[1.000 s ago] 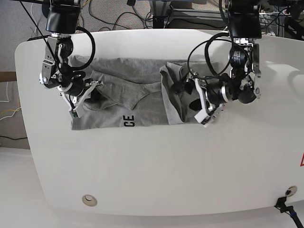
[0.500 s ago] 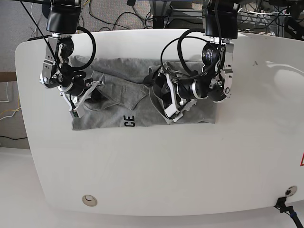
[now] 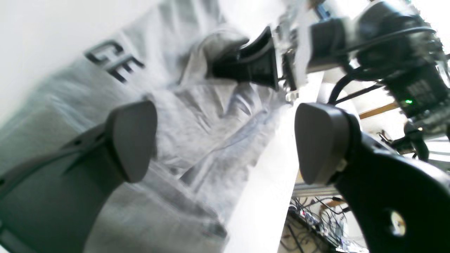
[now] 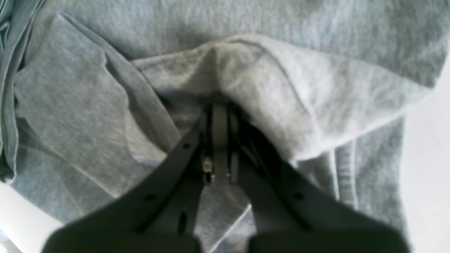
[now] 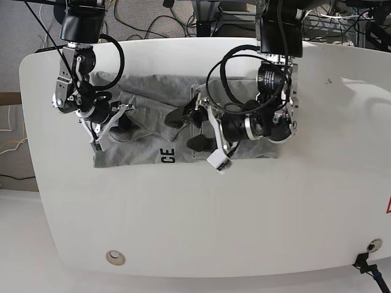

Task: Fold the T-shirt properly
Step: 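Fold the shirt end held by the left gripper toward the middle, then grasp the opposite shirt end with the right gripper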

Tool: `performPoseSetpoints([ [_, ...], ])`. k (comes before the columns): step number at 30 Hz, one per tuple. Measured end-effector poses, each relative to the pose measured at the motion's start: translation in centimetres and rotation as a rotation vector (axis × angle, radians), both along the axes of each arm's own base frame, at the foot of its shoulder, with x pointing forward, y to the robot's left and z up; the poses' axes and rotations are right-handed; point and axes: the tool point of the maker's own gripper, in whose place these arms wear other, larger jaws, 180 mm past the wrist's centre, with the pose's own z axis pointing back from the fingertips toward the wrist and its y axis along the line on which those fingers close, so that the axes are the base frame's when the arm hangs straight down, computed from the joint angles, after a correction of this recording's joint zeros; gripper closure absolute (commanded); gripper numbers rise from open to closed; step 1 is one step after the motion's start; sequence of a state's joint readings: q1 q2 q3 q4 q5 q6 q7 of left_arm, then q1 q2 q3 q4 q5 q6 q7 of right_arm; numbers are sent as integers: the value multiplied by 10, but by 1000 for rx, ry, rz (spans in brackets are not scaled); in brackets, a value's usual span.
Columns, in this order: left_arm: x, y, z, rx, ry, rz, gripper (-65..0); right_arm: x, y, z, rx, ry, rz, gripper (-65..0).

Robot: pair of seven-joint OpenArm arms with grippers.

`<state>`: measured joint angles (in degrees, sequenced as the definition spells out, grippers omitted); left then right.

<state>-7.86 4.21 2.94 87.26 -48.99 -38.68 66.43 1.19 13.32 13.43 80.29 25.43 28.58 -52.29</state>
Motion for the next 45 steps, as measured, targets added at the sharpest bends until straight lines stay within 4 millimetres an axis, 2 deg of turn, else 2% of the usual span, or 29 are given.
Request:
performPoseSetpoints([
  [3,5,44,-12,116,-22,27,-585,-1,0,-1,-4,6,2,0],
  [7,-10,94,-42,251,21,40,-585,0,1,0,1,3,2,0],
  [9,-9,113,-41,245,-2,81,-585,0,1,0,3,1,1,0],
  [12,-15,134,-50,304,12,87,-585,-1,1,0,1,5,2,0],
  [16,-18,139,-51,292,7,101,-585,0,2,0,4,4,2,0],
  [19,-16,154,-60,378,-4,112,-585,0,2,0,4,4,2,0],
  [25,-12,161,-66,438,-34,127,-585,0,2,0,4,4,2,0],
  [27,-12,165,-71,460,-27,128,-585,0,2,0,4,4,2,0],
  [31,-19,168,-93,441,52,144,-585,0,2,0,4,4,2,0],
  [35,-15,172,-97,410,73,167,-582,2,1,1,-6,10,10,0],
  [36,-14,171,-98,394,73,178,-563,2,1,1,-7,13,12,0],
  [37,-13,171,-98,384,75,184,-515,3,2,1,-7,13,12,0],
  [42,-12,175,-101,391,86,200,-241,4,1,4,-30,17,28,0],
  [45,-13,181,-102,382,108,228,-137,5,2,5,-31,14,27,0],
])
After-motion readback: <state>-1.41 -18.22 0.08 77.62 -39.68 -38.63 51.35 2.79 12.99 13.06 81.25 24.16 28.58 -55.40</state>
